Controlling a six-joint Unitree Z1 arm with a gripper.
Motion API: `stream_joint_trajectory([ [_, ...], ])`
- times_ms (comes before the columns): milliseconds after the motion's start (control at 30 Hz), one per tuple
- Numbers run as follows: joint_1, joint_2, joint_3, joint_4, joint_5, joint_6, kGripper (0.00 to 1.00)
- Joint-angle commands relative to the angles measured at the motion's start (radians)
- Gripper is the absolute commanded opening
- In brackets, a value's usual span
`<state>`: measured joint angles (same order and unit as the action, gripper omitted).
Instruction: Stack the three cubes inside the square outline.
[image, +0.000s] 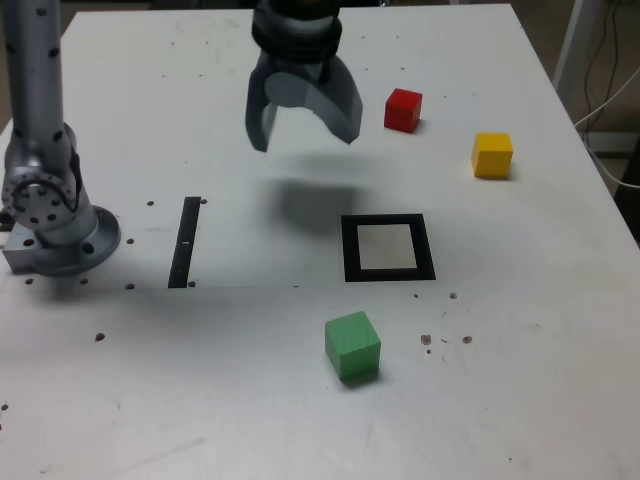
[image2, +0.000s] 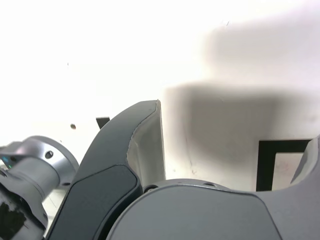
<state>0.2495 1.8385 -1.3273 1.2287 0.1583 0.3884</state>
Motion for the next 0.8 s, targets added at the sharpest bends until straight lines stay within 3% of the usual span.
stream_joint_trajectory([
  [0, 0.026, 0.025, -0.034, 0.006, 0.006, 0.034, 1.0],
  [767, 0.194, 0.271, -0.43, 0.076, 0.028, 0.327, 1.0],
])
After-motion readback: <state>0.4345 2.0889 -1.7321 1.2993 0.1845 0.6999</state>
